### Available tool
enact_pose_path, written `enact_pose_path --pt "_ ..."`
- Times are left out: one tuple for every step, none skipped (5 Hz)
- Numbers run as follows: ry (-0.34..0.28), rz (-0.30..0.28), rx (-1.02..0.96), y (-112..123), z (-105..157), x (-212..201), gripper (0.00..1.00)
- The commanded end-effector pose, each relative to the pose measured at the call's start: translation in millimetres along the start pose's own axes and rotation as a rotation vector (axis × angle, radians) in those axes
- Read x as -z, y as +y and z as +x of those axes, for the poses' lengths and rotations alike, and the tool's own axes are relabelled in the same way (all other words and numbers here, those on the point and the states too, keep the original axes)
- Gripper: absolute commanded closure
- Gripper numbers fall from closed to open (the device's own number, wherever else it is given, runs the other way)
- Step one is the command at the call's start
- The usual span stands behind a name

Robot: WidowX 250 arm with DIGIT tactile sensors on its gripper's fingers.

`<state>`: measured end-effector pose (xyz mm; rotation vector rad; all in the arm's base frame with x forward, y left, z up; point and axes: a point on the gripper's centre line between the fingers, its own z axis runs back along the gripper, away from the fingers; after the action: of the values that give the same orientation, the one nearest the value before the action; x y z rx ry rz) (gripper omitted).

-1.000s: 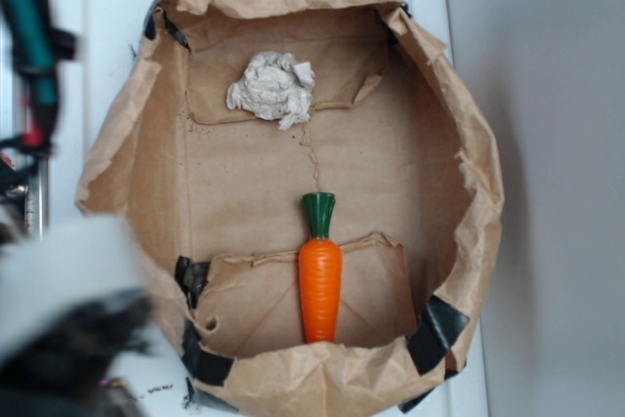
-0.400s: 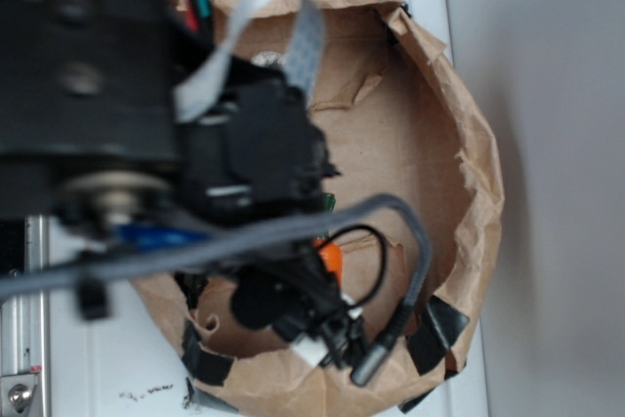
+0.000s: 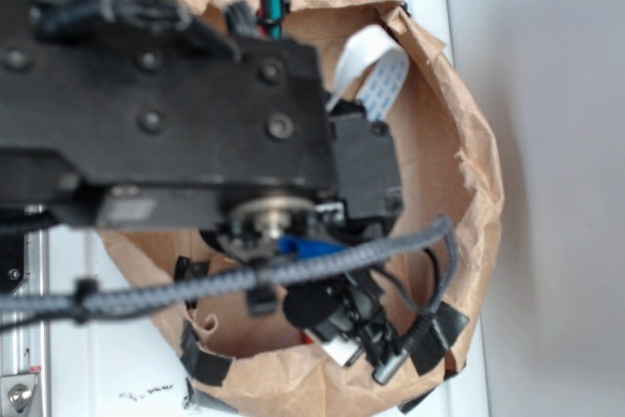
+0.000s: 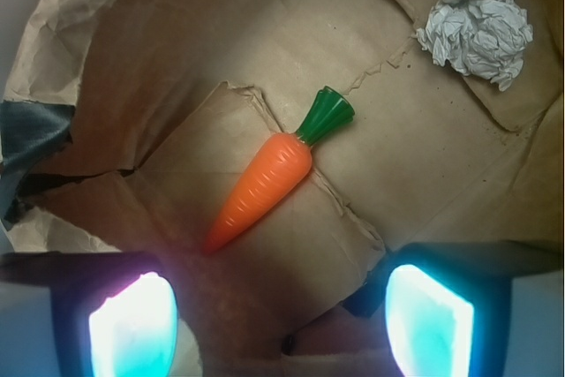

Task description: Grab the carrot.

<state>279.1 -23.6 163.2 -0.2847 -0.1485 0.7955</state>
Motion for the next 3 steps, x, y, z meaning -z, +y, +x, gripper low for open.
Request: enact_pose_path --pt "-0.046 -0.039 -0.003 -3.3 15.5 -18.4 0.0" --pt "-0.046 -0.039 -0.003 -3.3 15.5 -18.4 0.0" --pt "-0.145 -0.001 0.011 -0.5 7.1 14.6 0.0"
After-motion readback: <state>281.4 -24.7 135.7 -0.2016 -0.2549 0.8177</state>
